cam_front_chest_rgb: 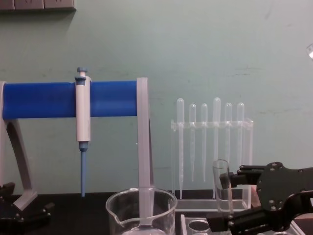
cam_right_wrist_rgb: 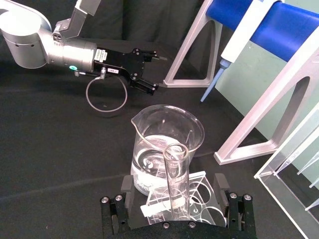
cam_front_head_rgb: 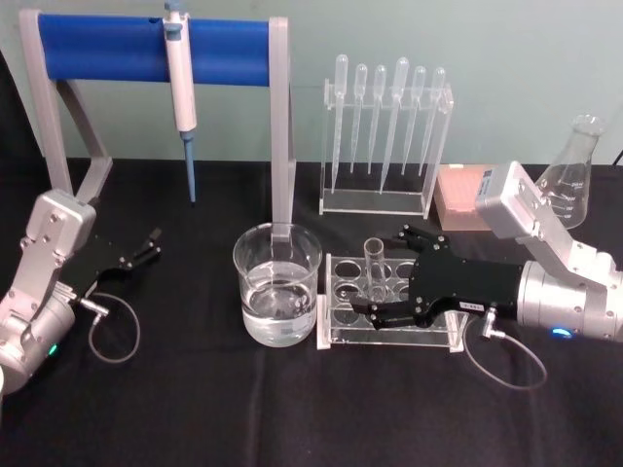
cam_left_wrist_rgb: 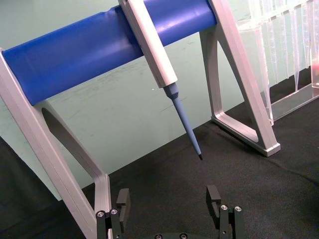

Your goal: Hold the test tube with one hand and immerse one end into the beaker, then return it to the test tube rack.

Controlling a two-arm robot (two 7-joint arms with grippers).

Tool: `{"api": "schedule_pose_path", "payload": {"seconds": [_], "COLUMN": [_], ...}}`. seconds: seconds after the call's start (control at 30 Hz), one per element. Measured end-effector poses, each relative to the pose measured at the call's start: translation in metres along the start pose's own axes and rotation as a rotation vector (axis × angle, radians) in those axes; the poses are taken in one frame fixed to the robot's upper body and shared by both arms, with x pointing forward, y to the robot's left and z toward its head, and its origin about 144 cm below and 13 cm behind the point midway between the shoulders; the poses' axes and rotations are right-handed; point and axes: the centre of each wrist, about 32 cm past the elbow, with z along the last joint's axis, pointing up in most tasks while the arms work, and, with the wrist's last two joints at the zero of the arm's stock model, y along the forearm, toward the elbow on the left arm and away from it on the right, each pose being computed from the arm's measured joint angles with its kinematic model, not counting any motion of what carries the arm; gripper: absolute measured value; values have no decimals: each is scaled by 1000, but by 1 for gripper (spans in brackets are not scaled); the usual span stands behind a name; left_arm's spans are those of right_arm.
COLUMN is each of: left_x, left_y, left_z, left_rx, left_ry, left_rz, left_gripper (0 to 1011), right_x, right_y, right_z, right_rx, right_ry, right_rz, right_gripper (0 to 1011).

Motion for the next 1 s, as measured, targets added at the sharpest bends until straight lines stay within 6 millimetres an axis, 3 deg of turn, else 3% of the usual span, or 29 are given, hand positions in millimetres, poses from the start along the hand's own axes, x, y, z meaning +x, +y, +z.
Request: {"api": "schedule_pose_path", "payload": {"seconds": [0.3, 0.83, 0.9, 1.0], "left_x": [0, 0, 0, 0], "left_y": [0, 0, 0, 0], "left_z": [0, 0, 0, 0], "left_rx": [0, 0, 0, 0], "left_ry": [0, 0, 0, 0], "left_rz": [0, 0, 0, 0], "left_gripper": [1000, 1000, 1000, 1000], "right_x": [0, 0, 0, 0], "right_y": [-1, -1, -1, -2], "right_z": [0, 1, 1, 1], "right_rx": [2, 4, 4, 4], "right_ry": [-3, -4, -4, -5], "right_rz": [0, 0, 0, 0], "right_gripper": [965, 503, 393, 314]}}
